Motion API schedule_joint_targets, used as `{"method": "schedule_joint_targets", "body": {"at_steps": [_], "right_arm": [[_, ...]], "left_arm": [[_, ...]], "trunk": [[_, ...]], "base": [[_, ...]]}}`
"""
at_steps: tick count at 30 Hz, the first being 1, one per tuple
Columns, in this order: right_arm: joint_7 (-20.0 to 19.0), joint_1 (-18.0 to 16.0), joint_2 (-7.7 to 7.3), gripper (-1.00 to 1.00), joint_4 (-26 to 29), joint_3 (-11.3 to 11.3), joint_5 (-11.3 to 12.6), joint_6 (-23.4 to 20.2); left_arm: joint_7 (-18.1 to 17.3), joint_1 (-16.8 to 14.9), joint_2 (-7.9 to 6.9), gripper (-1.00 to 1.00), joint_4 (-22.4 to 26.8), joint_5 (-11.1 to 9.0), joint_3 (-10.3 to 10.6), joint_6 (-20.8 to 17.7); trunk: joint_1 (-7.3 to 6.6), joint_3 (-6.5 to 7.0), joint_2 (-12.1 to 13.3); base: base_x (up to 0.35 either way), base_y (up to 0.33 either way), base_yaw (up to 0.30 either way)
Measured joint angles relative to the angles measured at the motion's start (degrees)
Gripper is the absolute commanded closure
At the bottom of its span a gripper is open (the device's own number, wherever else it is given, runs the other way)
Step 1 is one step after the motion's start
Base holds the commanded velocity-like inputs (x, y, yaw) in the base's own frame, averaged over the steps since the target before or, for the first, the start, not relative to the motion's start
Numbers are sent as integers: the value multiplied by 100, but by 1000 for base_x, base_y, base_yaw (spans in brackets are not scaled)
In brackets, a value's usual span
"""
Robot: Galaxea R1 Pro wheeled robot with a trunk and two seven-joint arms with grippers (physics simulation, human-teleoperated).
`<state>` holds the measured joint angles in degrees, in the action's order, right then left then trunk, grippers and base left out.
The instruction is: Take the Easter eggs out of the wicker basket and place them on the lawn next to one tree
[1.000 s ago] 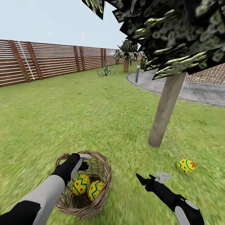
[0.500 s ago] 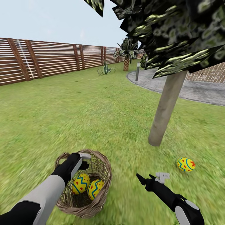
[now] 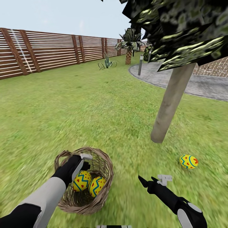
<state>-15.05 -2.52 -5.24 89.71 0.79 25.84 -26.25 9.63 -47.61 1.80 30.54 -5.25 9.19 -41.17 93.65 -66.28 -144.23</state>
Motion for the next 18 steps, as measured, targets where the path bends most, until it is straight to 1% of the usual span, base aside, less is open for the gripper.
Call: {"method": "schedule_joint_targets", "body": {"at_steps": [9, 14, 18], "right_arm": [[-8, 0, -10, -100, 5, -6, 9, 0], [-26, 0, -20, -100, 7, -155, 31, 4], [-34, 0, -21, -100, 7, -201, 36, 2]], "left_arm": [[2, 2, 0, -100, 45, 0, 1, 67], [6, 3, -4, -100, 156, 1, 1, 77], [9, 11, -13, -100, 248, 1, -3, 79]], "trunk": [[23, -200, -12], [36, -310, -19], [46, -399, -24]], "base": [[0, 0, 0], [0, 0, 0], [0, 0, 0]]}}
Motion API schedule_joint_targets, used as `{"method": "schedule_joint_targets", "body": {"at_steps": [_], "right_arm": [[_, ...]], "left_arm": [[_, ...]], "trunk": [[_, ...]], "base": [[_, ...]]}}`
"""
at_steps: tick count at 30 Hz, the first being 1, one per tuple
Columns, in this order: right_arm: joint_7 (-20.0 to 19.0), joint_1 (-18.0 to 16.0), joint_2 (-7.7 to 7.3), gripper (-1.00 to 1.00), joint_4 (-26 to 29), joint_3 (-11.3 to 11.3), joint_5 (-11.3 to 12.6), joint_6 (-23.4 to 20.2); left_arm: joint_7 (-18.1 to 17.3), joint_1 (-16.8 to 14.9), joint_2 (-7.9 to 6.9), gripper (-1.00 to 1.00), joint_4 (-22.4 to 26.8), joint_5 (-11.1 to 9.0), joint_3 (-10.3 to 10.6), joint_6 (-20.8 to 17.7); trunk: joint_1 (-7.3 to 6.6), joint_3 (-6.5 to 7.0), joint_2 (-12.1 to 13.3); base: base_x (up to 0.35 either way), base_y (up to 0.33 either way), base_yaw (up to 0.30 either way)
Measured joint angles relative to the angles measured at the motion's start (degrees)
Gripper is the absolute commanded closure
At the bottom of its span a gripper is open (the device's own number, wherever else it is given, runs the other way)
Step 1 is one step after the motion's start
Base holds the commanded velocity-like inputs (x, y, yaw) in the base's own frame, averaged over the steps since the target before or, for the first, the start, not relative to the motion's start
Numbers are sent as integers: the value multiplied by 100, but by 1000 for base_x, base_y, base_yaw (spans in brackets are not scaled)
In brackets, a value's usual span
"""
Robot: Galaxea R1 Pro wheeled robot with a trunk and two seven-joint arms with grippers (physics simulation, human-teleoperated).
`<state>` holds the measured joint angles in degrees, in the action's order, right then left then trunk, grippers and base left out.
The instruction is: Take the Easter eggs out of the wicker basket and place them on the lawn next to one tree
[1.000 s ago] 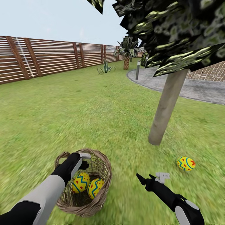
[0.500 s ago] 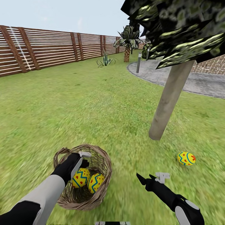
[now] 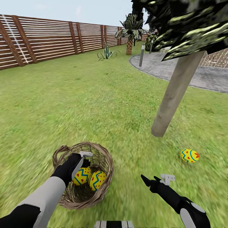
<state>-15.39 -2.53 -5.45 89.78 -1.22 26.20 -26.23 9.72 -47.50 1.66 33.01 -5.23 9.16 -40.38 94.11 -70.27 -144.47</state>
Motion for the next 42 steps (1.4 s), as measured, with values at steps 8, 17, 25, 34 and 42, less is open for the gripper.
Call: {"method": "schedule_joint_targets", "body": {"at_steps": [8, 17, 25, 34, 42], "right_arm": [[-8, 0, -8, -100, 0, -98, 1, -13], [-11, 0, -3, -100, 0, -131, 1, -18], [-12, 0, -1, -100, 0, -133, 2, -24], [-12, 0, 0, -100, 0, -128, 2, -27], [-12, 0, 0, -100, 0, -126, 2, -28]], "left_arm": [[3, 6, -6, -100, 63, 5, -6, 1], [11, 6, -13, -100, 75, 6, -10, 1], [19, 12, -20, -100, 77, 7, -11, 6], [36, 23, -23, -100, 77, 7, -32, 118], [329, 25, -22, -100, 195, 8, -36, 151]], "trunk": [[21, -177, -11], [44, -377, -23], [54, -466, -29], [54, -466, -29], [54, -466, -29]], "base": [[0, 0, 0], [0, 0, 0], [0, 0, 0], [0, 0, 0], [0, 0, 0]]}}
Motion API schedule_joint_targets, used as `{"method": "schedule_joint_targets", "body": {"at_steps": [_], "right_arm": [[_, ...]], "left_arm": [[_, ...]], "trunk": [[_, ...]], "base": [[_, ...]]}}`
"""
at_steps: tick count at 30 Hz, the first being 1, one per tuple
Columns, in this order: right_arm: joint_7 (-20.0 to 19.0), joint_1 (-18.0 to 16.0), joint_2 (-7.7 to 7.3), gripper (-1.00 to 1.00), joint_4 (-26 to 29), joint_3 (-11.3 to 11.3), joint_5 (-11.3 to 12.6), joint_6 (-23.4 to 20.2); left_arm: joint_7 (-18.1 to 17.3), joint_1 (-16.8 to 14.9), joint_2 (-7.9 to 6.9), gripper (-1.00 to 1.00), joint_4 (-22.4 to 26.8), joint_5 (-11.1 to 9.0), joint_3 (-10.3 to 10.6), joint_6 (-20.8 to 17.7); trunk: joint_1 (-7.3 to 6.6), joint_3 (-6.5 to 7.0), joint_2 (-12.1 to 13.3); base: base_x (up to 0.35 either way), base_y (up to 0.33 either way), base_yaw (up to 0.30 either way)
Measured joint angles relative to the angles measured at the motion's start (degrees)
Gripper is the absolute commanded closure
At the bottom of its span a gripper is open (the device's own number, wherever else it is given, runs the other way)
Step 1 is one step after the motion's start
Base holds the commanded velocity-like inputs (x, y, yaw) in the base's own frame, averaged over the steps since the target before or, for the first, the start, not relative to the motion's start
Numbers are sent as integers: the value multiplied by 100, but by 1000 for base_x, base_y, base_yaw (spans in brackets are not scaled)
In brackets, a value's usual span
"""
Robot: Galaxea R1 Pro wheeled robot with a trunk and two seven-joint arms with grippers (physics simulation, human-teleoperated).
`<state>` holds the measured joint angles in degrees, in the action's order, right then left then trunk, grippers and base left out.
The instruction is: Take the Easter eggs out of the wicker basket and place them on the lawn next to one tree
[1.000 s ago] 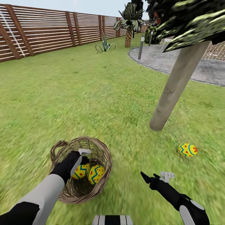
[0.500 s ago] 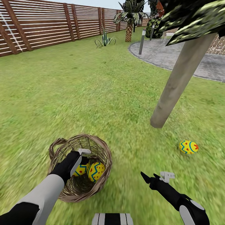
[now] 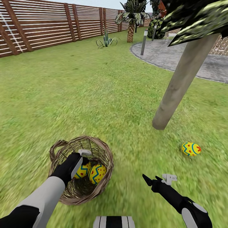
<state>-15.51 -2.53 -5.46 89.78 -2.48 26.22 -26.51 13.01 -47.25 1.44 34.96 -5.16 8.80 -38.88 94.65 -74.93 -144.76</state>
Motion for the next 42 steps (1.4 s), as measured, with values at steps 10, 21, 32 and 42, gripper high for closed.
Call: {"method": "schedule_joint_targets", "body": {"at_steps": [10, 21, 32, 42], "right_arm": [[0, 0, 0, -100, 0, -2, 0, 1], [0, 0, -4, -100, 0, -6, 5, -22], [0, 0, -4, -100, 22, -7, 15, 14], [-385, 6, -3, -100, 85, -17, 14, 29]], "left_arm": [[34, 7, 0, -100, 272, -8, 7, -2], [32, 8, 0, -100, 293, -10, 11, -2], [31, 7, 0, -100, 293, -9, 3, -2], [26, 7, 0, -100, 294, -9, 3, -1]], "trunk": [[21, -177, -11], [31, -265, -16], [39, -333, -20], [39, -333, -20]], "base": [[0, 0, 0], [0, 0, 0], [0, 0, 0], [0, 0, 0]]}}
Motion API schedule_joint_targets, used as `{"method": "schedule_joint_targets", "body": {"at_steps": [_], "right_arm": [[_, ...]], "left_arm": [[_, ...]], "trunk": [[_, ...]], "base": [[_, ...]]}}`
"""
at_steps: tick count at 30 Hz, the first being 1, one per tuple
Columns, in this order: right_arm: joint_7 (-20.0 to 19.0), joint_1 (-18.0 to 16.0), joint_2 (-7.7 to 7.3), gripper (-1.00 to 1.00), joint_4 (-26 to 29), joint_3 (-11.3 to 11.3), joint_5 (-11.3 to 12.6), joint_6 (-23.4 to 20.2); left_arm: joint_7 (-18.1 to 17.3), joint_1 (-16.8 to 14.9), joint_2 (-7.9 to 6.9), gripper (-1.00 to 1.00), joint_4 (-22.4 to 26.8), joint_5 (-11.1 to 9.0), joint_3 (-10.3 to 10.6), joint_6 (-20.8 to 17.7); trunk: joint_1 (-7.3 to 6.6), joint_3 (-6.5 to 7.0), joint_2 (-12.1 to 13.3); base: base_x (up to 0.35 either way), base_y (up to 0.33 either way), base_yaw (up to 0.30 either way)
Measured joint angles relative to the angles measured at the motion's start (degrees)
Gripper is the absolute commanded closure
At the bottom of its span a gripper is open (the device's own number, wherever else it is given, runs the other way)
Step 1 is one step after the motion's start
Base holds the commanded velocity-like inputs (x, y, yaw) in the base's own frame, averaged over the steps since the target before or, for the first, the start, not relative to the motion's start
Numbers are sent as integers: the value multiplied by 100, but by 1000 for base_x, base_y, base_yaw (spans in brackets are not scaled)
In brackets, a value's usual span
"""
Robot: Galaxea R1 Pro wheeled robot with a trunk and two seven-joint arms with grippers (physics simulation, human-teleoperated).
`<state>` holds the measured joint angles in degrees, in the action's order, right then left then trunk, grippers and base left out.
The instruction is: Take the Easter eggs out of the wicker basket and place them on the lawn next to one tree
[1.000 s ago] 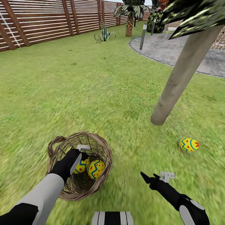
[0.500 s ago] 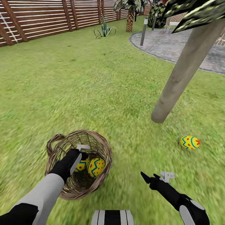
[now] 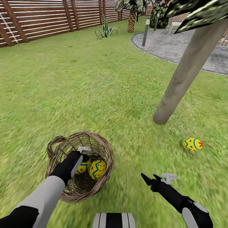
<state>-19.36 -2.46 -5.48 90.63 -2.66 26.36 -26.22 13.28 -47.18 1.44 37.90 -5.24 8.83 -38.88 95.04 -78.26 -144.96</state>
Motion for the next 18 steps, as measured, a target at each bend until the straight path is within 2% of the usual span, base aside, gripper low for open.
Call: {"method": "schedule_joint_targets", "body": {"at_steps": [4, 8, 10, 18], "right_arm": [[-253, 2, 9, -100, 2, -143, -7, -1], [-349, 3, 13, -100, 3, -243, -9, -9], [-366, 3, 15, -100, 3, -261, -9, -11], [-382, 3, 18, -100, 4, -284, -8, -11]], "left_arm": [[-2, 0, 0, -100, 0, 0, 0, -1], [-3, 0, 0, -100, 0, -1, 0, -1], [-4, 0, 0, -100, 0, -1, 0, -1], [-7, 0, 0, -100, 0, 0, 0, 1]], "trunk": [[0, 0, 0], [11, -88, -5], [16, -132, -8], [16, -133, -8]], "base": [[0, 0, 0], [0, 0, 0], [0, 0, 0], [0, 0, 0]]}}
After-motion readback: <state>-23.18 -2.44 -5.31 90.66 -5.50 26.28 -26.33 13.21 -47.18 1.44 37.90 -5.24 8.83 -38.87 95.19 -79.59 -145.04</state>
